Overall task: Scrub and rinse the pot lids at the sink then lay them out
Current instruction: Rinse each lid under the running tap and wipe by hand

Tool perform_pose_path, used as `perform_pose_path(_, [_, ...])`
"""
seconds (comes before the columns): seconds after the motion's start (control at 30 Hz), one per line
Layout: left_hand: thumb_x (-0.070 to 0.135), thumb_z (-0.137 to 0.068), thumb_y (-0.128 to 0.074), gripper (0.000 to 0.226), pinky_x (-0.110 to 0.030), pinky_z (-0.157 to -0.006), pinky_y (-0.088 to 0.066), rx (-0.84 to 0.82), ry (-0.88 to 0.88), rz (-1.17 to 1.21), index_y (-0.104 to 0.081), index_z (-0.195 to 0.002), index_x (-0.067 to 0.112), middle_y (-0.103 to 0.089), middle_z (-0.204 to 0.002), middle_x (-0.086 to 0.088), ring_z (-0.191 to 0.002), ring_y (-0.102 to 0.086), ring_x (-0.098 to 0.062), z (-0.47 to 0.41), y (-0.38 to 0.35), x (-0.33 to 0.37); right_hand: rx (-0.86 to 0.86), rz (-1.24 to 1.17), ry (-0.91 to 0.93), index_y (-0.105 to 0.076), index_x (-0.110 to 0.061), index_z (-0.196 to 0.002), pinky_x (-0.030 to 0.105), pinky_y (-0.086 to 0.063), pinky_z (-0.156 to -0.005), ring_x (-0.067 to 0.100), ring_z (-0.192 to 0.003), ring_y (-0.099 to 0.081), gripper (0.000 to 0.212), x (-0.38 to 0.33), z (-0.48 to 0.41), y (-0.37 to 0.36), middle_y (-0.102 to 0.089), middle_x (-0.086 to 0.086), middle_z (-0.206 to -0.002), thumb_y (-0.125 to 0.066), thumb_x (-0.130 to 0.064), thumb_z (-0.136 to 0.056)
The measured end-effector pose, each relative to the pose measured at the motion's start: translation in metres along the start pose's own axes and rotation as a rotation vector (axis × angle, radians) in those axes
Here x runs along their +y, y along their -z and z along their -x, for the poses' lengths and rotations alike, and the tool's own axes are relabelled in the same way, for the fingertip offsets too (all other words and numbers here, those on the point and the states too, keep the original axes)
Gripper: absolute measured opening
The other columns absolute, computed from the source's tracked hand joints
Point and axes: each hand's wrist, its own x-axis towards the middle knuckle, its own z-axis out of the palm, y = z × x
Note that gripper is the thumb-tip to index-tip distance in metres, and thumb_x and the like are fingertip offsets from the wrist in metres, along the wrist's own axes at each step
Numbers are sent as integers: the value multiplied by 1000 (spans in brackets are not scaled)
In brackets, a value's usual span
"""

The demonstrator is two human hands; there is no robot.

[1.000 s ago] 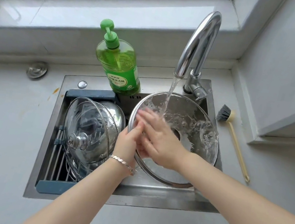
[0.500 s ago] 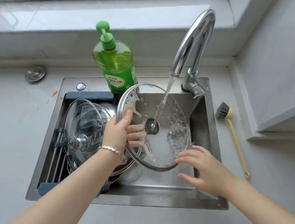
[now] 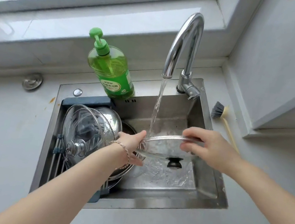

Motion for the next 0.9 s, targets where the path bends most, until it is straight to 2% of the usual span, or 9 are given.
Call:
perform_pose_path(0.1, [54, -94, -31, 60, -30, -104, -32, -8, -478, -549, -32, -144, 21, -42, -143, 0, -127, -44, -18, 6, -3, -5, -221, 81, -67, -69, -19, -87, 18, -47, -73, 6, -76, -64, 8, -19, -21, 21, -70, -2, -79, -72, -19, -80])
perform_pose_path(0.2, [58, -89, -39, 40, -23, -71, -39, -213, -761, -548, -67, -104, 35, -65, -88, 0, -74, -55, -2, 15, -7, -6, -421, 228, -42, -72, -17, -89, 20, -47, -68, 13, -73, -65, 10, -41, -43, 30, -70, 1, -77, -73, -21, -79])
perform_pose_path(0.27, [72, -75, -42, 39, -31, -65, -42, -254, -878, -517, -69, -77, 44, -65, -78, -18, -66, -51, -12, 11, -9, -8, -455, 249, -22, -72, -24, -84, 23, -49, -66, 13, -70, -64, 6, -52, -53, 34, -69, -3, -73, -74, -24, -78])
perform_pose_path(0.4, [54, -81, -57, 26, -44, -75, -55, -172, -896, -263, -67, -75, 31, -70, -81, -6, -79, -67, -17, 11, -12, -10, -271, 180, 54, -74, -25, -84, 13, -45, -64, -1, -66, -58, 12, -54, -61, 29, -66, -14, -68, -77, -19, -74])
perform_pose_path(0.53, [34, -92, -48, 37, -38, -67, -59, -21, -711, 111, -65, -82, 3, -72, -80, -13, -74, -71, -21, 11, -14, 0, 255, 22, -7, -57, -18, -126, 21, -34, -105, -2, -117, -46, 35, -33, -74, -3, -56, -1, -129, -58, -24, -92])
perform_pose_path(0.6, [34, -95, -44, 44, -35, -64, -59, -12, -633, 260, -64, -74, 0, -71, -70, -9, -66, -70, -21, 12, -15, 4, 241, 73, -185, -22, -15, -148, 31, -11, -118, 10, -143, -13, 52, -27, -77, -33, -18, 1, -156, -36, -32, -100])
perform_pose_path(0.67, [39, -94, -42, 48, -26, -55, -56, 66, -620, 258, -62, -69, 4, -67, -59, -3, -57, -65, -16, 13, -13, 7, 204, 154, -104, -4, -14, -150, 32, 2, -118, 11, -144, 8, 57, -34, -67, -74, 4, 1, -158, -23, -35, -101])
perform_pose_path(0.77, [48, -91, -42, 48, -19, -54, -49, 169, -598, 194, -61, -67, 11, -63, -64, -1, -61, -59, -12, 11, -7, 7, 200, 247, 192, -13, -9, -148, 28, 4, -118, 10, -143, 3, 60, -42, -53, -103, -7, 4, -156, -18, -32, -93])
perform_pose_path(0.9, [44, -92, -41, 52, -14, -37, -41, 116, -601, 263, -61, -66, 4, -59, -43, 2, -38, -55, -6, 17, 1, 14, 171, 399, 107, -3, -22, -150, 30, 13, -115, 9, -141, 16, 70, -43, -71, -81, 9, 1, -157, -15, -50, -86])
